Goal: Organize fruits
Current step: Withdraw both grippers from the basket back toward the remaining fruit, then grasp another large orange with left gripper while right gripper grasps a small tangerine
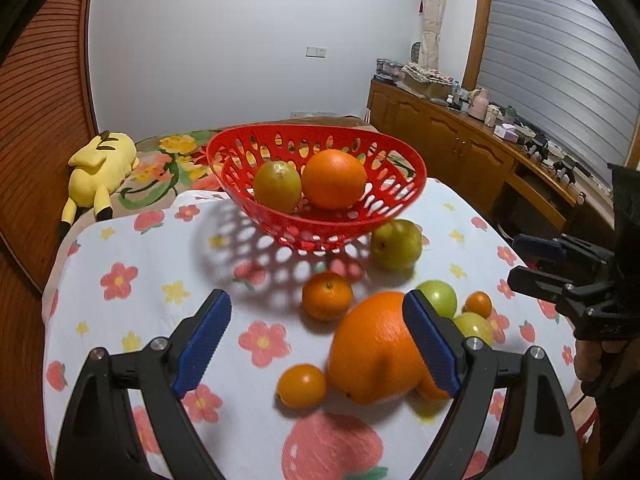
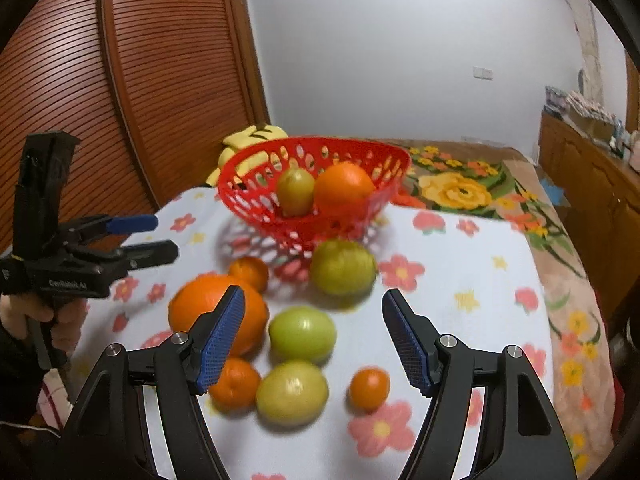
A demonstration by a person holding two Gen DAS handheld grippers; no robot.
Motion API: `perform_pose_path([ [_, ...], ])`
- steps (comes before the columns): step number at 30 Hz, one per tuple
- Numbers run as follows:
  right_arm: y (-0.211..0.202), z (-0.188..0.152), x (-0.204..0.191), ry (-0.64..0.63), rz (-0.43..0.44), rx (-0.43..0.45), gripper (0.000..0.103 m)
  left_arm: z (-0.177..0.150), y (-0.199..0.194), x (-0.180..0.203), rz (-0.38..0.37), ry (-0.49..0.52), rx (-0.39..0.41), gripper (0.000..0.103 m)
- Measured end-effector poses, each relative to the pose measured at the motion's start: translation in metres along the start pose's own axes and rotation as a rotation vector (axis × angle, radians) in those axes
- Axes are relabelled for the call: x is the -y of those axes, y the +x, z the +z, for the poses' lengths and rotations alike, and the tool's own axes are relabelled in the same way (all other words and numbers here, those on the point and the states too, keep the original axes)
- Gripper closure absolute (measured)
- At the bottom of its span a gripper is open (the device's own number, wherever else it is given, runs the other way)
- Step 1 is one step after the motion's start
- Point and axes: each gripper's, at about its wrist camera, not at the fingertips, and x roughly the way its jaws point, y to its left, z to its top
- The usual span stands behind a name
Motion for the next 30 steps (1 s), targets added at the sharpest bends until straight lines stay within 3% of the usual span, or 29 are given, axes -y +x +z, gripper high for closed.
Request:
perform_pose_path([
  [9, -0.002, -0.033, 0.016, 0.037, -0.063, -0.031, 0.048, -0.017, -0.005, 0.012, -0.015, -0.001, 0.01, 0.015],
  [23, 0.025, -0.059, 0.037, 0.113, -0.045, -0.118, 0.052, -0.031, 0.008, 0.023, -0.04, 0.0, -0.027, 0.015],
  [30, 0.035, -0.062, 0.041, 0.126, -0.061, -0.146, 0.065, -0.033, 0.009, 0.027, -0.049, 0.008, -0.031, 0.015],
])
